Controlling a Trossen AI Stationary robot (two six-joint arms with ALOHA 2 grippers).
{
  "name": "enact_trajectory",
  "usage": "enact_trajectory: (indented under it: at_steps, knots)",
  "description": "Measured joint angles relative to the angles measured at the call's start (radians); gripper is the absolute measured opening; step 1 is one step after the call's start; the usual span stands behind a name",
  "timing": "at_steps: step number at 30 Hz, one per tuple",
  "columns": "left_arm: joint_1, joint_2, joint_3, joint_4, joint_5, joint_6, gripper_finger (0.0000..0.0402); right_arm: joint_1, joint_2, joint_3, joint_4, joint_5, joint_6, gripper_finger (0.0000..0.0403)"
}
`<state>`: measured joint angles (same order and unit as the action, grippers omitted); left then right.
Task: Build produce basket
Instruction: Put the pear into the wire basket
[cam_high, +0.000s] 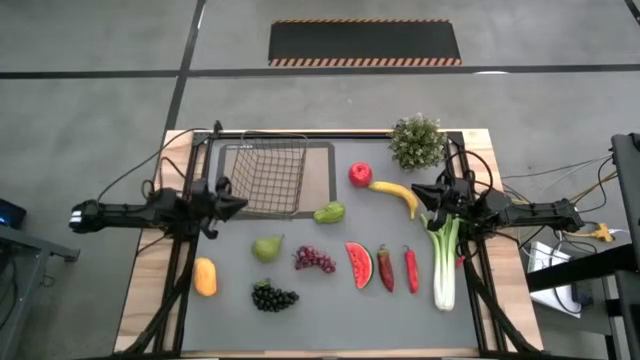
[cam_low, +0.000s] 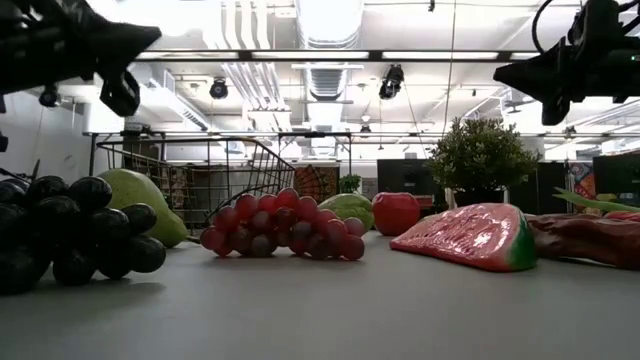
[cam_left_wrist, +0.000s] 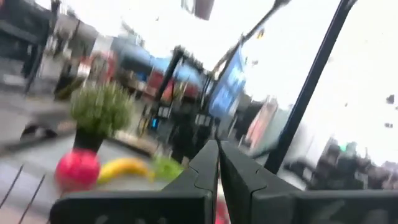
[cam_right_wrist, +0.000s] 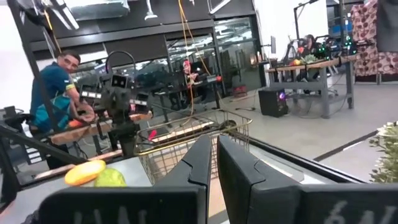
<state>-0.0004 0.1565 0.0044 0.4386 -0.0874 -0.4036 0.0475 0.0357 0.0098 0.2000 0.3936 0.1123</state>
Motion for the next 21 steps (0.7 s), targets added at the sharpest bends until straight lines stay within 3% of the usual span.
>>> enact_trajectory:
  at_steps: [5,12,21]
  knots:
    - [0.000,0.007,0.000,0.110,-0.132,-0.001,0.0000,0.000,0.000,0.000,-0.008,0.000,-0.001,0.0018]
    - [0.000,0.027,0.009,0.152,-0.181,-0.058,0.0000,0.000,0.000,0.000,0.006,0.000,-0.041,0.0018]
    - [0.000,0.271,0.193,0.105,-0.194,-0.158,0.0000,0.000,-0.001,0.000,0.028,0.000,-0.107,0.0018]
